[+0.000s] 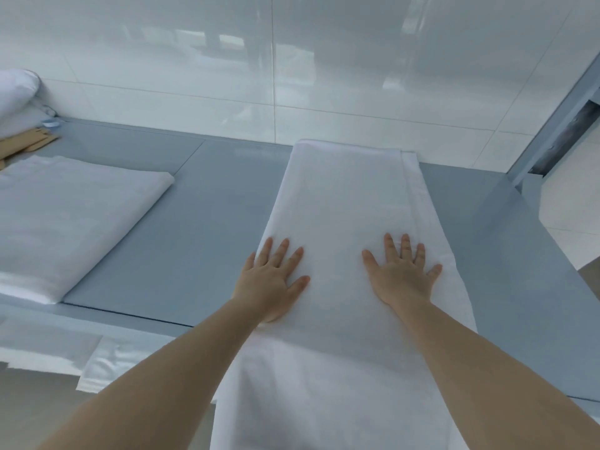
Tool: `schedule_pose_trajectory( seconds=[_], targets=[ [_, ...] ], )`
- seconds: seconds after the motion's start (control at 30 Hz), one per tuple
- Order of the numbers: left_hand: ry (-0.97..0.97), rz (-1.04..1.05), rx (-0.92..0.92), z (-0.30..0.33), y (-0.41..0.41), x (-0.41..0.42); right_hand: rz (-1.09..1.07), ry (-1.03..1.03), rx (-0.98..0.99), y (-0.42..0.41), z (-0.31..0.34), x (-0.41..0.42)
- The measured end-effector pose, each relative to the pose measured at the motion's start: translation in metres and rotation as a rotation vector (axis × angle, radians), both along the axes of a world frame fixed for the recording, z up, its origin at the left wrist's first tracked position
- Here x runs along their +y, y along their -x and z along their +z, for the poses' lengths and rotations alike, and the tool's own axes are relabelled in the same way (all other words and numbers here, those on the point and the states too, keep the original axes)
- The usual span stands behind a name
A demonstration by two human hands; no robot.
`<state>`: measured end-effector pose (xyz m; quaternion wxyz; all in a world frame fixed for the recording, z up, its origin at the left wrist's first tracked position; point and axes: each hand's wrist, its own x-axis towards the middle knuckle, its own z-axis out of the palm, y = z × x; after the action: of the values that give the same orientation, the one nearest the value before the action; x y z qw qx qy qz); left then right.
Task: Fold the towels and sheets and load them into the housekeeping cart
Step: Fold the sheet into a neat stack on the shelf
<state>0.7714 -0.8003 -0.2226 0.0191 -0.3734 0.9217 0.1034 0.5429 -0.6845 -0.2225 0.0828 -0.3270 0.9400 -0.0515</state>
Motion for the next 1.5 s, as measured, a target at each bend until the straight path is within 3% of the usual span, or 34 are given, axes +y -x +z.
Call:
schedule_pose_trajectory(
  seconds=[0.2,0.43,0.53,0.67,0.77,0.9,1.1,1.4,1.5],
  targets=[
    [-0.058,0.043,0.021,0.003,-0.044,0.05,0.054,-0.059,0.061,-0.015,0.015,0.005],
    [-0.09,0.042,0.034,0.01,-0.045,0.052,0.464,-0.088,-0.022,-0.132,0.008,0.06],
    [-0.07,0.081,0.163,0.016,-0.052,0.068,0.402,-0.112,-0.02,-0.146,0.007,0.082],
    [0.029,0.201,0.473,0.012,-0.089,0.11,0.398,-0.156,-0.054,-0.145,0.013,0.079],
    [0.096,0.288,0.528,0.007,-0.11,0.13,0.409,-0.172,-0.073,-0.144,0.015,0.08],
    [-0.133,0.394,0.564,0.005,-0.116,0.133,0.404,-0.181,-0.091,-0.144,0.017,0.079],
    [-0.544,0.298,0.56,-0.001,-0.122,0.131,0.404,-0.181,-0.09,-0.142,0.015,0.079],
    [-0.604,0.285,0.494,0.033,-0.146,0.14,0.457,-0.225,-0.16,-0.143,0.033,0.082],
    [-0.566,0.293,0.487,0.055,-0.143,0.145,0.571,-0.064,-0.294,-0.169,0.051,0.103]
  ],
)
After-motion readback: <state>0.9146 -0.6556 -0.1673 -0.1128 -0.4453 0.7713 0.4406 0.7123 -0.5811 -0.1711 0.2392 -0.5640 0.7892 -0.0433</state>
